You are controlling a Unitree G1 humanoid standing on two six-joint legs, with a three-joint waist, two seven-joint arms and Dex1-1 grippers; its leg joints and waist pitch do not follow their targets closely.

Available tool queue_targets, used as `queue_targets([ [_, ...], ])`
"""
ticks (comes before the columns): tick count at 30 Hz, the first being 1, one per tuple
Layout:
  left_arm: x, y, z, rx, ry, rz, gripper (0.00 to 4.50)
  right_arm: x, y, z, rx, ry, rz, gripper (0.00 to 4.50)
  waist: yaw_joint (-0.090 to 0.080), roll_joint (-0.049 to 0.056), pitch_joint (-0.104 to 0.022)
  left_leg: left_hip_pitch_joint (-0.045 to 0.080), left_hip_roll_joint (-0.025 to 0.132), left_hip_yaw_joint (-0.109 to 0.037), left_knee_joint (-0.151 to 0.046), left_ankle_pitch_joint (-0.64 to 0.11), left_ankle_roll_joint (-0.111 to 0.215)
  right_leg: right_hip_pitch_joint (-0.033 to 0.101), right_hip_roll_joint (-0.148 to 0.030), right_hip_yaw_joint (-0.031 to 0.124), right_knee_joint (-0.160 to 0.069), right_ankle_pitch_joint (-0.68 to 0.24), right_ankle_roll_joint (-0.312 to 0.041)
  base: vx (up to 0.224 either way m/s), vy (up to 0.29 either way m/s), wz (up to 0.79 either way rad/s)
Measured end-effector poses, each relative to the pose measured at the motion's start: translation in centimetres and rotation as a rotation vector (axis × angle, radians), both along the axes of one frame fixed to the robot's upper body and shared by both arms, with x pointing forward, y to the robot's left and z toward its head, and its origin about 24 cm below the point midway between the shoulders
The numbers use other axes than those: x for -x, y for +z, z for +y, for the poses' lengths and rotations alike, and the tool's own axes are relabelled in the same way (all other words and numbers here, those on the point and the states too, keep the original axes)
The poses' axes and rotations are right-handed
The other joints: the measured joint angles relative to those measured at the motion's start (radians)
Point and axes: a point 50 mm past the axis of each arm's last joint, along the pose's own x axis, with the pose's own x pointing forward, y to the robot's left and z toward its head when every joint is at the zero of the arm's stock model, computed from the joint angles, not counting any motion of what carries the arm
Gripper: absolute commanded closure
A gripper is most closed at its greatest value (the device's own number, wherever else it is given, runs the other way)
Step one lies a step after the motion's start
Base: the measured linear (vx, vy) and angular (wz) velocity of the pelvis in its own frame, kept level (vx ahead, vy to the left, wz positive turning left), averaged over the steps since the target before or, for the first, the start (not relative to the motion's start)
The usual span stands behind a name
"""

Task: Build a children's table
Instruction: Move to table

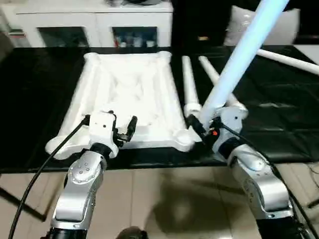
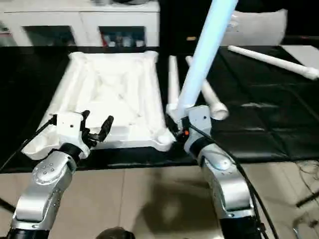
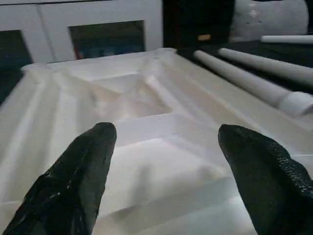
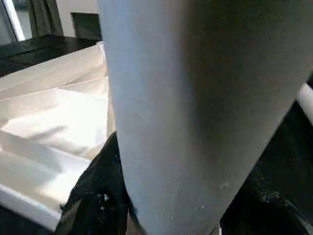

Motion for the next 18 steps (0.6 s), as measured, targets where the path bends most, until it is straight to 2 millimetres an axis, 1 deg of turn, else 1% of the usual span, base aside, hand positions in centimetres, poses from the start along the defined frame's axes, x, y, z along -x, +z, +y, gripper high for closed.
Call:
queue_targets([
  [1,0.0,0.0,0.0,-0.002,0.001,0.003,0.64,0.0,0.0,-0.1,-0.001,-0.003,0.001,2.60,0.000,0.004,-0.003,0.001,-0.006,0.008,-0.001,0.001,-0.007,0.000,-0.010,0.000,-0.004,0.000,0.002,0.046,0.225,0.07],
  [2,0.0,-0.1,0.3,-0.022,0.011,0.010,0.64,0.0,-0.1,-0.1,0.000,-0.002,0.004,2.60,-0.004,0.005,-0.004,0.006,-0.019,0.021,-0.011,0.001,0.012,-0.002,-0.012,0.004,-0.010,-0.002,-0.041,0.046,0.225,0.07],
  [3,0.0,-0.1,0.7,-0.044,0.021,0.015,0.64,0.0,-0.1,0.5,-0.006,0.017,0.006,2.60,-0.011,0.010,-0.002,0.010,-0.025,0.026,-0.015,0.004,0.026,-0.021,-0.010,-0.005,0.048,-0.022,-0.077,0.039,0.262,0.05],
  [4,0.0,-0.1,0.8,-0.058,0.029,0.014,0.64,0.1,-0.1,1.0,-0.008,0.035,0.010,2.60,-0.013,0.013,-0.003,0.010,-0.029,0.028,-0.019,0.007,0.031,-0.039,0.004,-0.016,0.115,-0.039,-0.075,-0.001,0.225,0.03],
  [5,-0.1,0.1,0.8,-0.064,0.030,0.005,0.64,0.2,-0.3,1.0,-0.002,0.039,0.022,2.60,-0.003,0.014,-0.004,0.009,-0.040,0.022,-0.028,0.016,0.029,-0.034,0.035,-0.035,0.134,-0.047,-0.066,-0.001,0.225,0.03],
  [6,-0.2,0.3,0.7,-0.063,0.030,-0.003,0.64,0.1,-0.3,0.9,0.010,0.034,0.023,2.60,-0.003,0.009,-0.005,0.007,-0.063,0.010,-0.047,0.030,0.027,-0.021,0.057,-0.045,0.117,-0.056,-0.059,-0.042,0.163,0.22],
  [7,-0.2,0.3,0.7,-0.061,0.031,-0.003,0.64,0.1,-0.3,0.7,0.020,0.029,0.023,2.60,-0.007,0.002,-0.008,0.006,-0.094,-0.005,-0.074,0.048,0.016,-0.008,0.071,-0.049,0.107,-0.061,-0.060,-0.055,0.092,0.59],
  [8,-0.2,0.3,0.4,-0.049,0.031,-0.002,0.64,0.1,-0.3,0.6,0.022,0.021,0.021,2.60,-0.012,-0.002,-0.007,0.006,-0.125,-0.019,-0.102,0.069,-0.015,0.002,0.095,-0.052,0.102,-0.066,-0.065,-0.055,0.092,0.59],
  [9,-0.2,0.2,0.4,-0.045,0.032,-0.001,0.64,0.0,-0.2,0.6,0.017,0.016,0.020,2.60,-0.013,-0.004,-0.007,0.006,-0.147,-0.035,-0.120,0.080,-0.034,0.009,0.106,-0.048,0.095,-0.079,-0.087,-0.077,0.024,0.78],
  [10,-0.2,0.3,0.4,-0.047,0.033,-0.001,0.64,0.0,-0.3,0.8,0.001,0.013,0.023,2.60,-0.010,-0.009,-0.006,0.006,-0.149,-0.024,-0.131,0.080,-0.033,0.015,0.111,-0.033,0.082,-0.088,-0.102,-0.101,-0.020,0.59],
  [11,-0.2,0.3,0.5,-0.046,0.033,0.000,0.64,0.0,-0.3,1.0,-0.009,0.014,0.026,2.60,-0.005,-0.010,-0.005,0.002,-0.149,-0.016,-0.133,0.079,-0.032,0.019,0.108,-0.019,0.069,-0.102,-0.122,-0.101,-0.020,0.59],
  [12,-0.1,0.2,0.5,-0.041,0.032,0.004,0.64,0.0,-0.4,1.1,-0.016,0.016,0.029,2.60,0.000,-0.014,-0.004,-0.004,-0.147,-0.014,-0.133,0.078,-0.030,0.016,0.100,-0.022,0.060,-0.106,-0.118,-0.111,-0.050,0.35],
  [13,-0.1,0.2,0.5,-0.036,0.032,0.008,0.64,0.0,-0.4,1.0,-0.013,0.015,0.030,2.60,0.003,-0.017,-0.002,-0.010,-0.141,-0.012,-0.105,0.059,-0.040,0.020,0.095,-0.032,0.050,-0.097,-0.113,-0.095,-0.046,0.18],
  [14,0.0,0.1,0.5,-0.026,0.029,0.012,0.64,0.0,-0.4,0.7,-0.003,0.008,0.030,2.60,0.017,-0.013,0.003,-0.007,-0.112,-0.026,-0.018,0.017,-0.075,0.030,0.096,-0.037,0.049,-0.089,-0.109,-0.095,-0.046,0.18],
  [15,0.2,-0.1,0.3,-0.017,0.020,0.019,0.64,0.0,-0.4,0.4,0.000,0.000,0.028,2.60,0.021,-0.011,0.008,0.006,-0.083,-0.045,0.025,0.014,-0.079,0.041,0.099,-0.041,0.047,-0.086,-0.102,0.000,0.000,0.00],
  [16,0.2,-0.1,0.1,-0.011,0.009,0.019,0.64,-0.1,-0.3,0.1,0.001,-0.009,0.024,2.60,0.023,-0.006,0.009,0.031,-0.049,-0.055,0.018,-0.001,-0.080,0.042,0.099,-0.049,0.043,-0.083,-0.094,-0.052,0.018,-0.10],
  [17,0.0,0.2,-0.1,-0.011,-0.003,0.008,0.64,-0.1,-0.2,-0.3,-0.001,-0.024,0.022,2.60,0.012,0.002,0.010,0.048,-0.018,-0.032,-0.021,-0.015,-0.062,0.037,0.096,-0.056,0.033,-0.073,-0.089,-0.052,0.018,-0.10],
  [18,0.0,0.1,-0.1,-0.013,-0.004,0.008,0.64,-0.1,-0.4,-0.5,0.003,-0.030,0.031,2.60,-0.001,0.001,0.009,0.048,-0.009,-0.020,-0.034,-0.004,-0.056,0.033,0.096,-0.056,0.023,-0.062,-0.087,-0.149,0.053,0.14],
])
